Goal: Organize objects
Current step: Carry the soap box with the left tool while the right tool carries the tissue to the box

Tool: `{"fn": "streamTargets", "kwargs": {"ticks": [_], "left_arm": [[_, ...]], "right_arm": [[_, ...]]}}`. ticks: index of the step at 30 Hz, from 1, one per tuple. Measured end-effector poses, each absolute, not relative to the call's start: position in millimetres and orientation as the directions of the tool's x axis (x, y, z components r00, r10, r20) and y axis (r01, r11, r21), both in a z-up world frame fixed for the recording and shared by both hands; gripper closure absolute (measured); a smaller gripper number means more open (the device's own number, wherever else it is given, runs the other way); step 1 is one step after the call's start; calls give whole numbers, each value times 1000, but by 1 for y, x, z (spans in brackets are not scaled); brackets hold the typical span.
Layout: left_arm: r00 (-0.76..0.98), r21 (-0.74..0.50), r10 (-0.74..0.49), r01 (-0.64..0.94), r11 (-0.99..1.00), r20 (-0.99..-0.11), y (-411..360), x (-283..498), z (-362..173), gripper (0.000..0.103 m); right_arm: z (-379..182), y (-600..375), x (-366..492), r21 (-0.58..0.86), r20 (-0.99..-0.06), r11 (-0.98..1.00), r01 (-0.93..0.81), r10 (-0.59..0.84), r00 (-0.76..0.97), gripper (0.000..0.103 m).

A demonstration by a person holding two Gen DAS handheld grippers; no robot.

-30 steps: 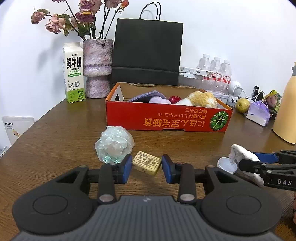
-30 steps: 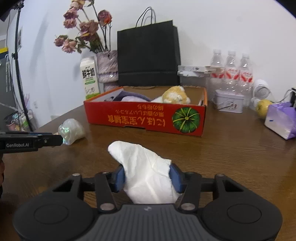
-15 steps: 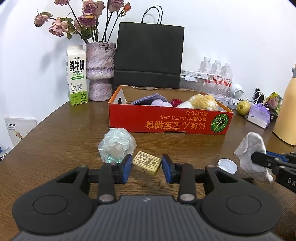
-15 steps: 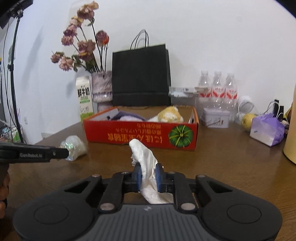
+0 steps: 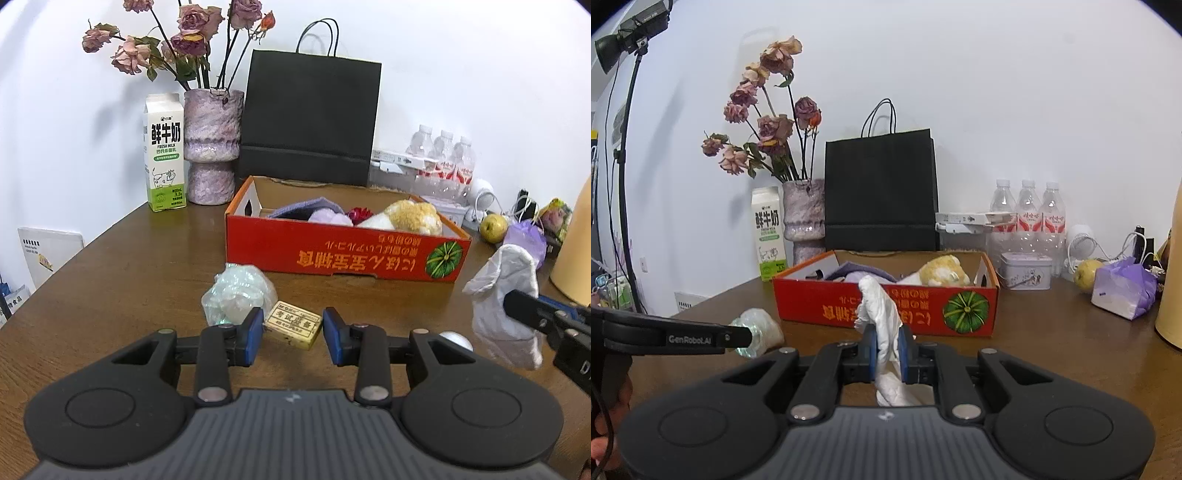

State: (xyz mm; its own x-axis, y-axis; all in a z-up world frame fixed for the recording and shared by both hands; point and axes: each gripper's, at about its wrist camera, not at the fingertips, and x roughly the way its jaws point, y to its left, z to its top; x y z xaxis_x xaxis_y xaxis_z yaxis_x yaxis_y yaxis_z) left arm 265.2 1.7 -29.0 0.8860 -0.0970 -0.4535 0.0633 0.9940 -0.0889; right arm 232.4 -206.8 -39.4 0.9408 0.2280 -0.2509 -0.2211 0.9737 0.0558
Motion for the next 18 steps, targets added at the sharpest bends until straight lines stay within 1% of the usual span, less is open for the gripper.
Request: {"fn": "streamTargets", "kwargs": {"ticks": [4, 10, 18], "left_arm": [[887, -100, -107, 69, 993, -448, -3, 269, -20, 67], [903, -97, -105, 70, 993, -417, -11, 279, -1, 67], [922, -113, -77, 36, 993, -378, -20, 303, 20, 67]], "right_arm": [[-31, -202, 237, 60, -237, 971, -230, 238, 942, 92], [-15, -196, 249, 54, -205, 970, -238, 244, 948, 92], [8, -191, 275, 48, -154, 969, -244, 248, 956, 92]]}}
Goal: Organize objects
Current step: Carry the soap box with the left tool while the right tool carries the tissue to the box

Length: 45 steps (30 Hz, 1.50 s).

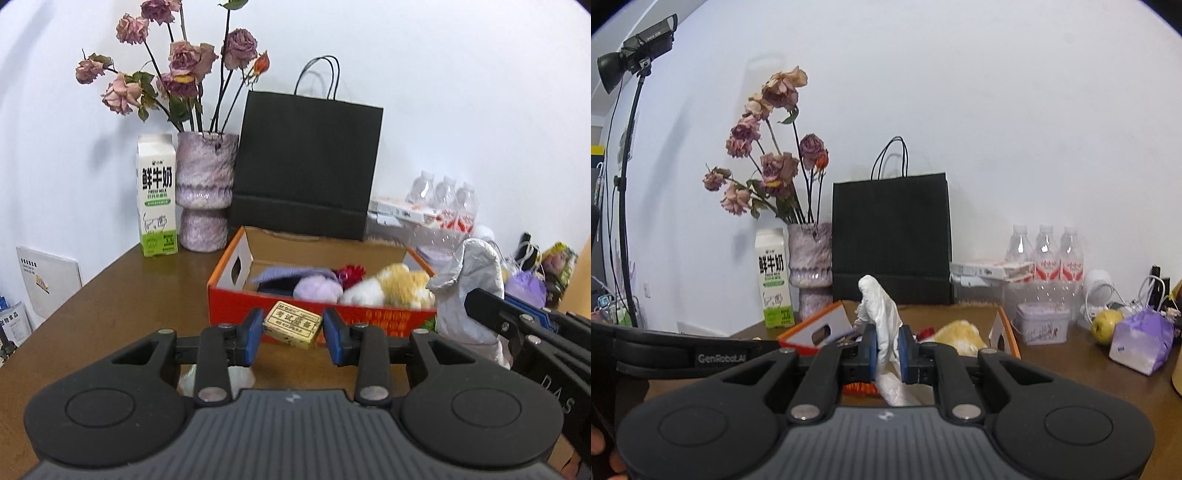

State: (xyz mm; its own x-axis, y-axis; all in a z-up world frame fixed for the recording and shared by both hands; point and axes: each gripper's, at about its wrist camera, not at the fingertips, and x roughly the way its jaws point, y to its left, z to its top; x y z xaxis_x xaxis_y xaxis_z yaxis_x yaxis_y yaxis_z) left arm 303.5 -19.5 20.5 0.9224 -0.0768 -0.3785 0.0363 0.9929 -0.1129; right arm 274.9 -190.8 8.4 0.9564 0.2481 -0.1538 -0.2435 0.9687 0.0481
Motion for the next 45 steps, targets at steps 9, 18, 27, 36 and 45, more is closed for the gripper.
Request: {"fn": "streamTargets", "kwargs": {"ticks": [9, 18, 27, 36, 45], "left_arm": [[938, -139, -52, 4, 990, -342, -27, 337, 31, 67], [943, -150, -40, -11, 989, -331, -36, 378, 32, 67], [942, -147, -26, -25, 989, -334, -39, 417, 31, 67], [943, -136, -15, -32, 990, -333, -40, 451, 31, 67], [942, -116, 0, -41, 992, -336, -40, 479, 29, 67]], "right_arm": [[18, -188, 310, 64, -122, 969, -240, 247, 961, 92], [17, -187, 351, 58, -108, 967, -247, 252, 962, 92], [18, -190, 393, 46, -109, 968, -245, 249, 962, 92], [15, -187, 431, 17, -126, 966, -256, 256, 958, 92], [10, -187, 464, 7, -155, 967, -255, 253, 955, 92]]}}
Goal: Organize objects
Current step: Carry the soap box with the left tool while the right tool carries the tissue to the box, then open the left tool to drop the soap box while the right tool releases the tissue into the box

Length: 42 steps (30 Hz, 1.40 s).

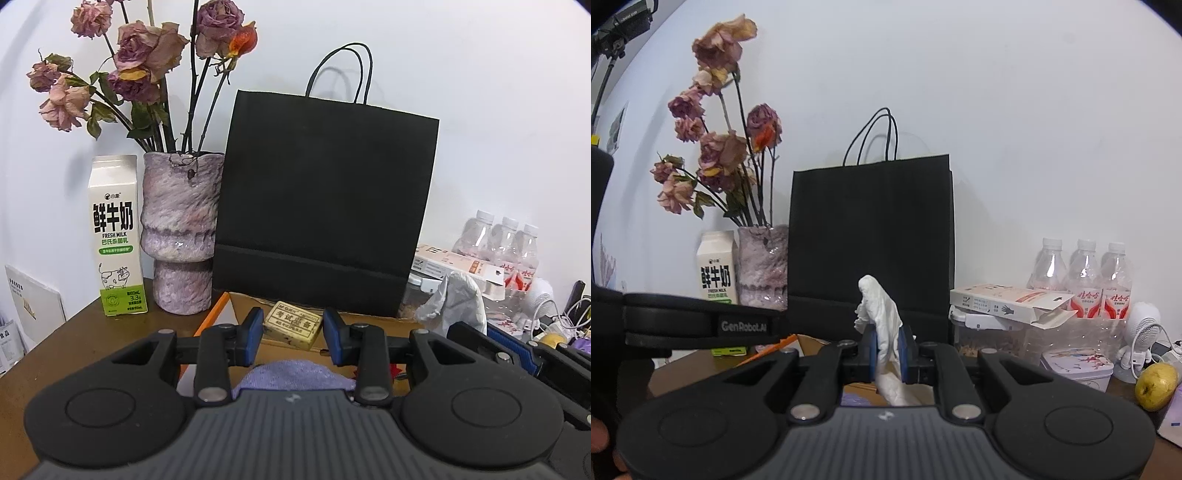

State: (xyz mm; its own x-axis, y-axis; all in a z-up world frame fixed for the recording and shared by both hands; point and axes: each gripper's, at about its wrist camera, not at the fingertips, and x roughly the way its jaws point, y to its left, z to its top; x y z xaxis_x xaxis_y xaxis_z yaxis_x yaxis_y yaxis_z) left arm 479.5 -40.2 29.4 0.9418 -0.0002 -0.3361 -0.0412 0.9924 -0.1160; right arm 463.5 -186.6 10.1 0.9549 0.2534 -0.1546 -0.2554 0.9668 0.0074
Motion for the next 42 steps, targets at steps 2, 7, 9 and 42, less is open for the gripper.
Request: {"fn": "streamTargets", "kwargs": {"ticks": [2, 7, 9, 42], "left_arm": [[941, -112, 2, -42, 993, -338, -40, 485, 29, 67], [939, -102, 6, -44, 994, -343, -41, 498, 27, 67], [938, -98, 8, -45, 994, -347, -41, 503, 25, 67], [911, -75, 70, -110, 991, -405, -30, 529, 15, 0]], "right_arm": [[9, -186, 469, 2, -160, 967, -253, 250, 955, 92], [5, -185, 482, -15, -174, 970, -243, 237, 956, 92], [4, -184, 487, -26, -180, 971, -237, 229, 957, 92], [-16, -196, 526, -3, -385, 990, -139, 127, 914, 0]]}}
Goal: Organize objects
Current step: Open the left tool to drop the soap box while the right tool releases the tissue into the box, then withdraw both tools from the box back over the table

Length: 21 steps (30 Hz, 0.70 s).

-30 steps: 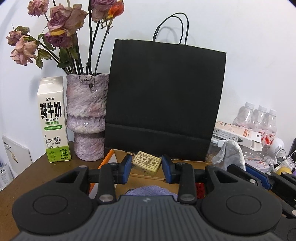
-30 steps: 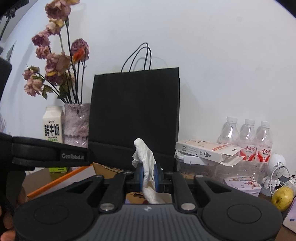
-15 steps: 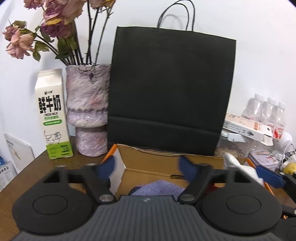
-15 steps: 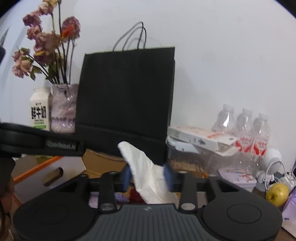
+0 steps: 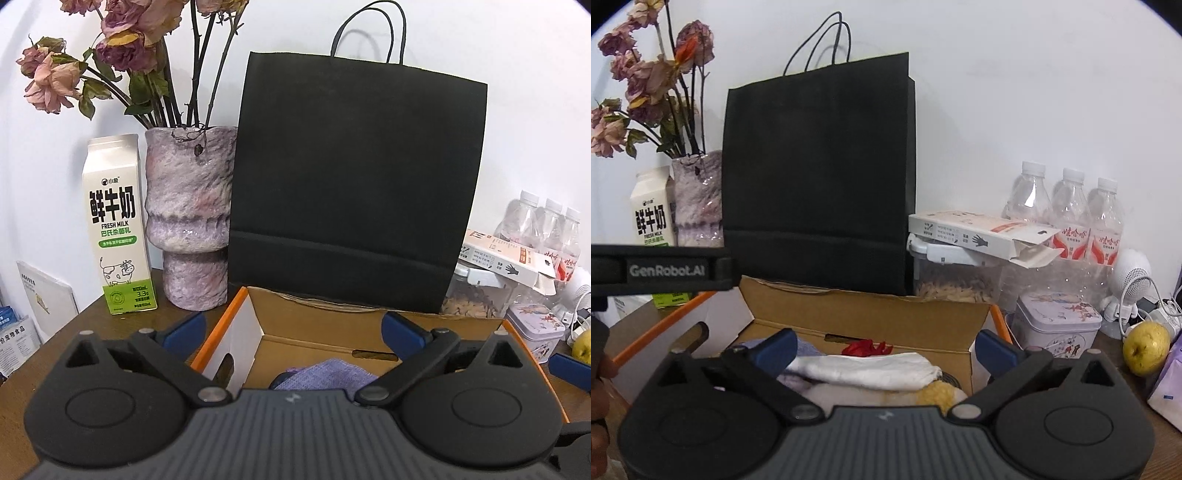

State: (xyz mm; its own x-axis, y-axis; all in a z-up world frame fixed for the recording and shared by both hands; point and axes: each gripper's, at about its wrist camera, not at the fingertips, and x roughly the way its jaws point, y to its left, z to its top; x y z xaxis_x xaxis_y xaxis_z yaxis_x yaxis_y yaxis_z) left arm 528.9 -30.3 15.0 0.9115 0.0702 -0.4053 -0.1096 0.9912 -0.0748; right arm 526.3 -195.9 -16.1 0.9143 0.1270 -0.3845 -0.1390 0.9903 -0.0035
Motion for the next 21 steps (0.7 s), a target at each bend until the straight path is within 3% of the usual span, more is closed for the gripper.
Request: {"fn": "streamTargets", "kwargs": {"ticks": [21], "left_arm": [[914, -82, 45, -85, 993, -402, -29, 497, 17, 0]], "right_arm": [[-10, -204, 492, -9, -346, 987, -160, 147, 927, 0]]}}
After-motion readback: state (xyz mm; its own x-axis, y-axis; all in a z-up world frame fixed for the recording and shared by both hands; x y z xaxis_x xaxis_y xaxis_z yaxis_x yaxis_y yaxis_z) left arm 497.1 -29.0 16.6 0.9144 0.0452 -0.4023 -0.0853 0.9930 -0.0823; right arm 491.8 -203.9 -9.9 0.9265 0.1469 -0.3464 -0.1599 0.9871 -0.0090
